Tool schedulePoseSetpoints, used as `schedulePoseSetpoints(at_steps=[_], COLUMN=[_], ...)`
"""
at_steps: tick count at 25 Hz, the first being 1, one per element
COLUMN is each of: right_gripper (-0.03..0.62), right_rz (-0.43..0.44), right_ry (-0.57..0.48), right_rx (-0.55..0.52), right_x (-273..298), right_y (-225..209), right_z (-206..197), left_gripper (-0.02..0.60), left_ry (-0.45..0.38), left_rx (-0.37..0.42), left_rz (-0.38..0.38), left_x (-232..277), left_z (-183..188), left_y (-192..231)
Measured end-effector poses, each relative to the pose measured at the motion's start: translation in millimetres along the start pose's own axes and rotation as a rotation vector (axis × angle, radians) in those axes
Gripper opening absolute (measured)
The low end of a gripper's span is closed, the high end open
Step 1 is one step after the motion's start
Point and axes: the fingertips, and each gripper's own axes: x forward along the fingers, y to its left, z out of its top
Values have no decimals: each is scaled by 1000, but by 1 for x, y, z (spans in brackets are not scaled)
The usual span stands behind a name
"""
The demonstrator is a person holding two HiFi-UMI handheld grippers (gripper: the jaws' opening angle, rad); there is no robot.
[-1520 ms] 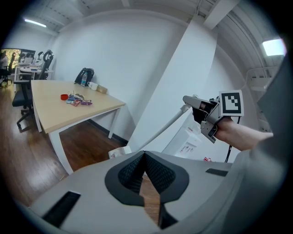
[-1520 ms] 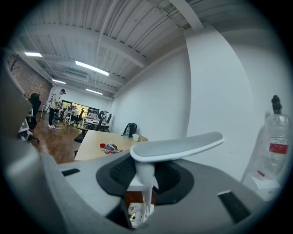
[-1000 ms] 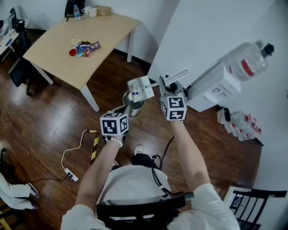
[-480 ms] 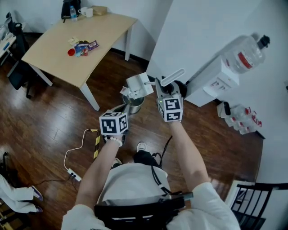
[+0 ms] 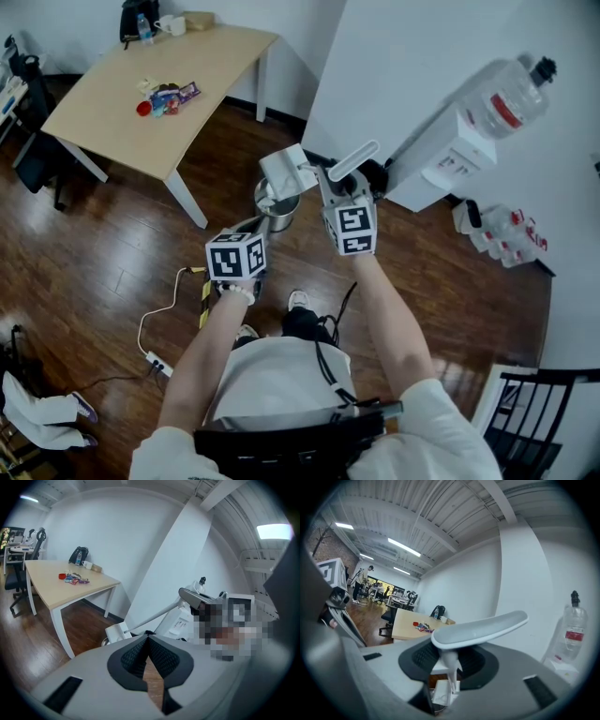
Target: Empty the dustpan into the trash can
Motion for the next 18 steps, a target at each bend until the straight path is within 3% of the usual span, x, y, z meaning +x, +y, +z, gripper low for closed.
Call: schedulePoseSetpoints(at_steps=[18], right_gripper=[119], right_rz=[119], right_ry=[-4], right_rx=[-119], right_x=[-44], right_y=[51], right_z=[-27], left_gripper=[-5], left_ry=[28], left_rx=[38], left_rz=[-29], left_x=[-15], left_z=[-21], left_y=[-11])
